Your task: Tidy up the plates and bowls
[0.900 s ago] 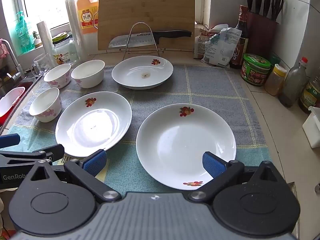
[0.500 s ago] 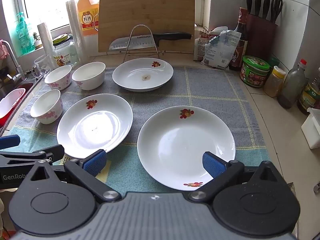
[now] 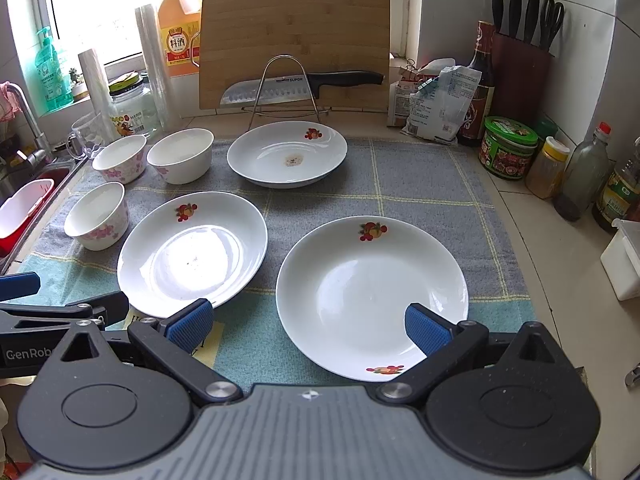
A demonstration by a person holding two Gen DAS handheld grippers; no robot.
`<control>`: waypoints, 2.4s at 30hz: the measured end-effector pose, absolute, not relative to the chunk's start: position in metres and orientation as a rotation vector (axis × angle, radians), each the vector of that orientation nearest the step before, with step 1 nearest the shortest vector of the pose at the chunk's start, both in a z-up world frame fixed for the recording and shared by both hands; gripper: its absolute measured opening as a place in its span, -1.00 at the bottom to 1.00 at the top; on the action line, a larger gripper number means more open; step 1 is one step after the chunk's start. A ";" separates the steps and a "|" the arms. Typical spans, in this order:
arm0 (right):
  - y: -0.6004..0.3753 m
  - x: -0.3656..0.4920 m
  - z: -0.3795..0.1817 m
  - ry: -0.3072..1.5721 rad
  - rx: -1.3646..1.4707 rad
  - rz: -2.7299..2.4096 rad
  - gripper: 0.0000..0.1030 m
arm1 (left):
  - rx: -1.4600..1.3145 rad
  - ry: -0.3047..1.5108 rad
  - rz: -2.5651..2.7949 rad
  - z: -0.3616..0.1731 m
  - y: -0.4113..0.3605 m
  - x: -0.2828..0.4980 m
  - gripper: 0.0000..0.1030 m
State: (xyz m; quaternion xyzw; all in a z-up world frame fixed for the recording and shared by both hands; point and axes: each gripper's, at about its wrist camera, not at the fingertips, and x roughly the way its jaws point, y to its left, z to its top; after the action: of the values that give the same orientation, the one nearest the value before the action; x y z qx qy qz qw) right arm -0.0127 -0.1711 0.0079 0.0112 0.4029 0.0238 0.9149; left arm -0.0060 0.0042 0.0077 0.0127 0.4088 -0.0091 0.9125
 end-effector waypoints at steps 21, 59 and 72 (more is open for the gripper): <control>-0.172 -0.017 0.013 0.814 0.018 0.050 1.00 | 0.021 0.836 -0.014 0.013 0.004 -0.011 0.98; -0.177 -0.024 0.017 0.790 0.007 0.060 1.00 | 0.015 0.826 0.001 0.019 0.001 -0.019 0.98; -0.184 -0.031 0.018 0.747 -0.036 0.063 1.00 | 0.003 0.788 -0.040 0.021 -0.008 -0.022 0.98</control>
State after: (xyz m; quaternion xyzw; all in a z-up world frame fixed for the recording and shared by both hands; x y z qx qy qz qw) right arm -0.0312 -0.1842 0.0183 -0.0176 0.3646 0.0310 0.9305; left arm -0.0221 -0.0081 0.0215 0.0015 0.3838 -0.0195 0.9232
